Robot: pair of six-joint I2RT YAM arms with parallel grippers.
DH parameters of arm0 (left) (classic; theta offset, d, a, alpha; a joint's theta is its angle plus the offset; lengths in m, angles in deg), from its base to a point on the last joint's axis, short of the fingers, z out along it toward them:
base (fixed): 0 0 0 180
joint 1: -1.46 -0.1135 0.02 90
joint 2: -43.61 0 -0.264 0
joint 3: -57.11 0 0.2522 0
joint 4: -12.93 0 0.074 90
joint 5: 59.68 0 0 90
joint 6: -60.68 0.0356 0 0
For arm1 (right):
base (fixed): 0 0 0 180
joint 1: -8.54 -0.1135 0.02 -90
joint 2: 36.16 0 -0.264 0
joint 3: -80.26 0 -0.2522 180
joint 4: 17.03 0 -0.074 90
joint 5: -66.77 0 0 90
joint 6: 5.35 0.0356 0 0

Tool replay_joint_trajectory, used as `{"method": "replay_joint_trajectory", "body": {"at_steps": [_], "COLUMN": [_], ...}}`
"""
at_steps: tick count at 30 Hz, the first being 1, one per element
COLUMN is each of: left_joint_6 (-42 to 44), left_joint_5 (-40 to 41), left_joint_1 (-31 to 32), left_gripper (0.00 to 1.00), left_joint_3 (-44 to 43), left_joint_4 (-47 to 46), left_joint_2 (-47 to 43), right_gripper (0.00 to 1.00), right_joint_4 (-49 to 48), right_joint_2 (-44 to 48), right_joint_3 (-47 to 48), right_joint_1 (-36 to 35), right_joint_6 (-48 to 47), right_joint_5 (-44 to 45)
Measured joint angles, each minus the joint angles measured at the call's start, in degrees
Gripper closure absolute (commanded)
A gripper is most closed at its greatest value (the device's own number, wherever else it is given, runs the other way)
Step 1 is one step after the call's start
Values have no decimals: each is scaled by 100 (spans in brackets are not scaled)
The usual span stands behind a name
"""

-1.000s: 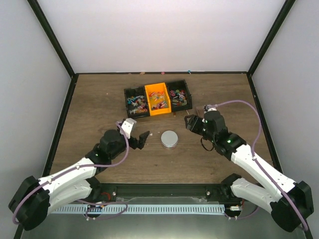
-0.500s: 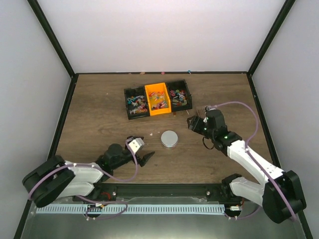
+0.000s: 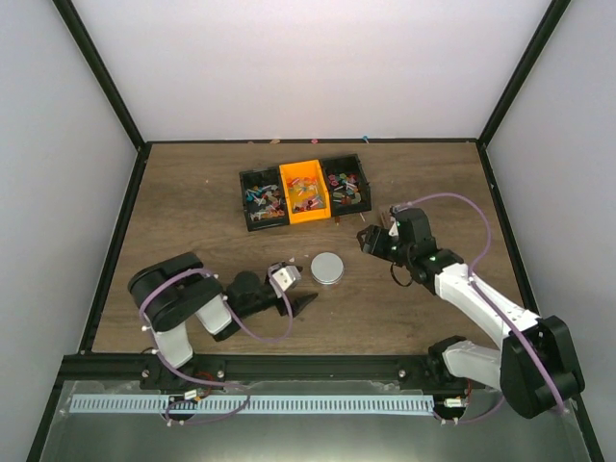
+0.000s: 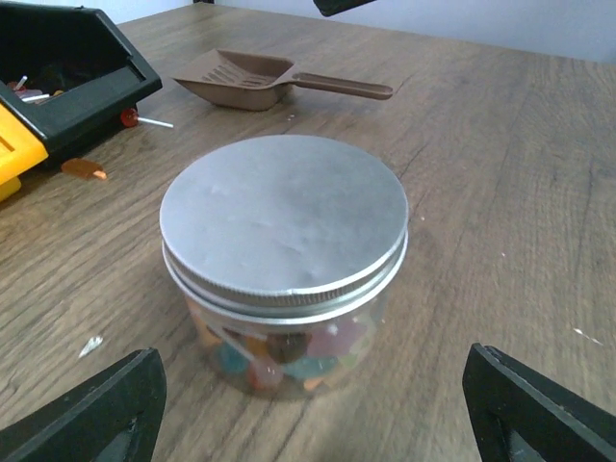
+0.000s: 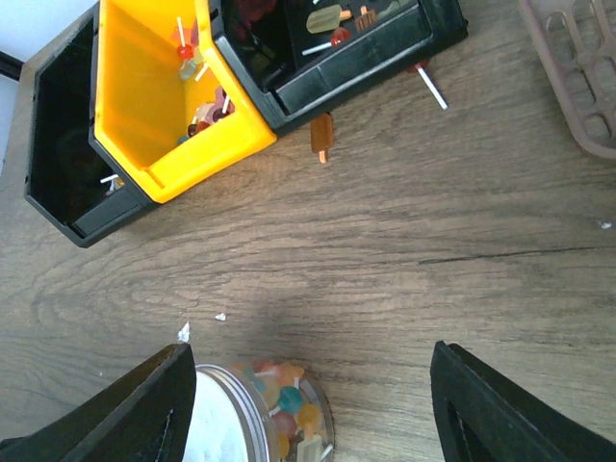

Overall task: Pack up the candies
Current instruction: Screw the bottle lid onto the packing bottle.

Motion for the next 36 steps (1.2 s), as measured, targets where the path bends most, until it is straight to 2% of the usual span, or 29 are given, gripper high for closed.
{"method": "replay_joint_trajectory", "body": {"at_steps": [8,26,34,36], "left_joint_6": [-46,37,85,87], "left_joint_5": [-22,-271,-313,-348], "left_joint_1": [-2,0,0,0], "left_gripper": [17,22,7,9], "left_joint_3": [-643,-1495,-1878,-1958], "left_joint_4": [-380,-321,-223,-216], "left_joint_2": [1047,1880,2055,2122], "right_gripper": [32,30,30,29], "right_joint_4": [127,227,356,365], "right_joint_2": [-138,-531,-688,-715], "right_joint_3": [160,297,520,533], "right_joint_1": [83,197,219,221], "right_joint_6": [-306,-809,-1019,-1049], "right_joint_5": [-37,-492,-713,-734]}}
